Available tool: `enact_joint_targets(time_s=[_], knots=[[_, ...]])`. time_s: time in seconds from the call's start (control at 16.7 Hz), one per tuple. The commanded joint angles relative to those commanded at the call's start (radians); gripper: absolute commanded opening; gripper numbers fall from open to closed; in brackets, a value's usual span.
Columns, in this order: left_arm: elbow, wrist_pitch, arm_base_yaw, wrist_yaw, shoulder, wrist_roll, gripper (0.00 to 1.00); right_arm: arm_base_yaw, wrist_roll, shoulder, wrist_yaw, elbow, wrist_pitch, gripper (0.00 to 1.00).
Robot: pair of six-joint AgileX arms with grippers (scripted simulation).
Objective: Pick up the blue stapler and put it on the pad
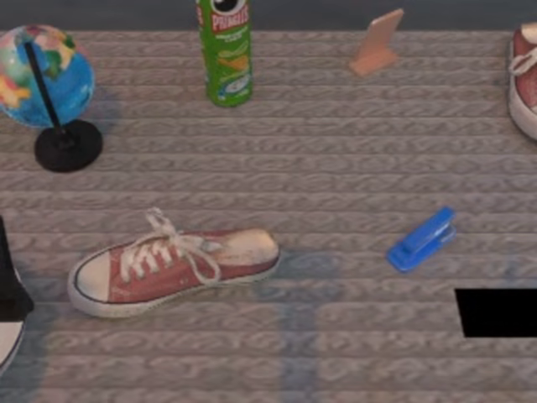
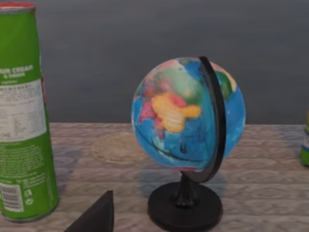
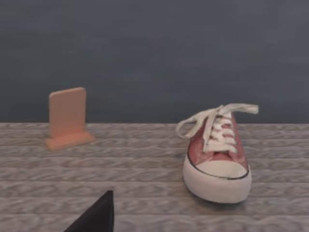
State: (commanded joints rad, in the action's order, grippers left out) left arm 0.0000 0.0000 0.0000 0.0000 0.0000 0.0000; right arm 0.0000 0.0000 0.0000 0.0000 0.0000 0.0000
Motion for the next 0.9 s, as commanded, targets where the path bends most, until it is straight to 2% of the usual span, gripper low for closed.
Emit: enact_joint_targets(time_s=[0.18, 0.36, 0.6, 0.9], knots=[[0.0, 0.0, 0.0, 0.0, 0.0, 0.0, 1.0, 0.003, 0.008, 0.01, 0.0, 0.01, -0.008, 1.0], [0.0, 0.0, 0.0, 0.0, 0.0, 0.0, 1.0, 0.027, 0.084, 0.104, -0.001, 0.103, -0.079, 1.0], [0.0, 0.0, 0.0, 0.0, 0.0, 0.0, 1.0, 0.082, 0.273, 0.376, 0.0, 0.353, -0.259, 1.0], [0.0, 0.0, 0.0, 0.0, 0.0, 0.0, 1.0, 0.173, 0.576, 0.896, 0.004, 0.762, -0.561, 1.0]])
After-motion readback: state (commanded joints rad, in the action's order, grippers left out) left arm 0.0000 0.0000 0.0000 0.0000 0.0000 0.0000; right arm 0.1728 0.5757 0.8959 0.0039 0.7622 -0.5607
